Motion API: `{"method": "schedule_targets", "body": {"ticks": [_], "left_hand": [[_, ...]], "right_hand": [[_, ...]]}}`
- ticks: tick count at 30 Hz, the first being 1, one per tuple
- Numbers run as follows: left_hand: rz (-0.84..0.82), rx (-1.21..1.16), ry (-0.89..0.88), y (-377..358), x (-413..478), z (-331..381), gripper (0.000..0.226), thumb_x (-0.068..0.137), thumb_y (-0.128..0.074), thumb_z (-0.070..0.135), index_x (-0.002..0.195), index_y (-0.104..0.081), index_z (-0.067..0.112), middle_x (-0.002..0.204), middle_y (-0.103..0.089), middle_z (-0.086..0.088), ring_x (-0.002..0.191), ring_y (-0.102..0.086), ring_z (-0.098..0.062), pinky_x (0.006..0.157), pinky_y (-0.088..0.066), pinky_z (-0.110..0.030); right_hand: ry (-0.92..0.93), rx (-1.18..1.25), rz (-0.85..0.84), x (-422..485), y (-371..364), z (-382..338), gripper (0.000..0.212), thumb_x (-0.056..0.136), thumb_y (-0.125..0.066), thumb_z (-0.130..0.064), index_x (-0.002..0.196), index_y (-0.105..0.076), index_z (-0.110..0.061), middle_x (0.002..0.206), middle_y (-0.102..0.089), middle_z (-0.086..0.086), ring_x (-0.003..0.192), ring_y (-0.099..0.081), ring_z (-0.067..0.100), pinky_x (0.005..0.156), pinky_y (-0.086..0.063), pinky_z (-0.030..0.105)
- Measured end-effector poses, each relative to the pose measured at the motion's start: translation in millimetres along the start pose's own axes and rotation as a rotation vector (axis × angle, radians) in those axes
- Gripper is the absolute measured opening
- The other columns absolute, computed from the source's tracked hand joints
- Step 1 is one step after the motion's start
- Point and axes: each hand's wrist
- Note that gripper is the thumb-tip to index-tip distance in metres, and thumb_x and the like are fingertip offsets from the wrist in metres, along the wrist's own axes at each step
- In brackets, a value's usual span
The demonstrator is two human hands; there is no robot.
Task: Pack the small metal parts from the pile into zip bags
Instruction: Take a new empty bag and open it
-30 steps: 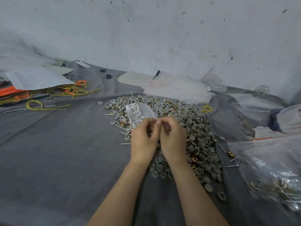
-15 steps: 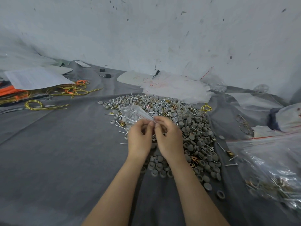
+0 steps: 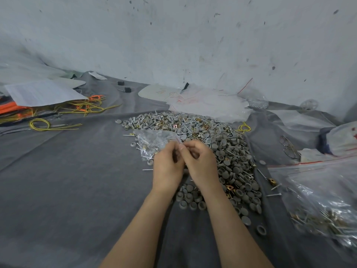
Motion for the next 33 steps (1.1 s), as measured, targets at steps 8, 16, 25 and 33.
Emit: {"method": "schedule_targets", "body": {"ticks": [8,16,25,33], "left_hand": [[-0.085,-0.018,-0.019,-3.0,-1.5,0.3,0.027,0.094,-0.056,0.012,0.070,-0.050,0.025,0.064,-0.058,0.006,0.056,-0.051,-0.003,0.051,-0.040,-0.016],[-0.116,0.012,-0.071,-3.3,-2.8,1.8,0.018,0.098,-0.049,0.014,0.081,-0.055,0.017,0.067,-0.058,0.007,0.058,-0.051,0.001,0.053,-0.038,-0.010],[-0.092,0.023,-0.031,-3.0,-2.4,-0.1,0.024,0.095,-0.055,0.015,0.073,-0.050,0.021,0.068,-0.060,0.003,0.058,-0.050,-0.002,0.054,-0.039,-0.011],[-0.099,0.025,-0.050,-3.8,-2.8,2.3,0.025,0.098,-0.051,0.017,0.074,-0.051,0.026,0.066,-0.059,0.006,0.059,-0.052,-0.001,0.053,-0.039,-0.011]], "right_hand": [[-0.021,-0.077,0.058,2.6,1.8,4.0,0.017,0.095,-0.055,-0.019,0.088,-0.068,-0.011,0.078,-0.067,-0.004,0.076,-0.063,0.011,0.074,-0.051,0.028],[-0.059,-0.094,0.085,5.5,2.2,6.2,0.025,0.097,-0.050,-0.021,0.089,-0.068,-0.005,0.077,-0.066,0.003,0.073,-0.061,0.017,0.072,-0.050,0.037],[-0.043,-0.084,0.067,2.6,-0.6,7.3,0.011,0.093,-0.059,-0.022,0.094,-0.068,-0.016,0.083,-0.067,-0.011,0.082,-0.064,0.001,0.077,-0.050,0.016],[-0.061,-0.123,0.098,4.1,-0.8,6.6,0.024,0.097,-0.049,-0.023,0.092,-0.067,-0.008,0.081,-0.067,0.001,0.078,-0.063,0.014,0.073,-0.050,0.028]]}}
Point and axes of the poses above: each hand's wrist, its own x-axis towards the middle knuckle, its own y-axis out of the back of the hand, z = x × y
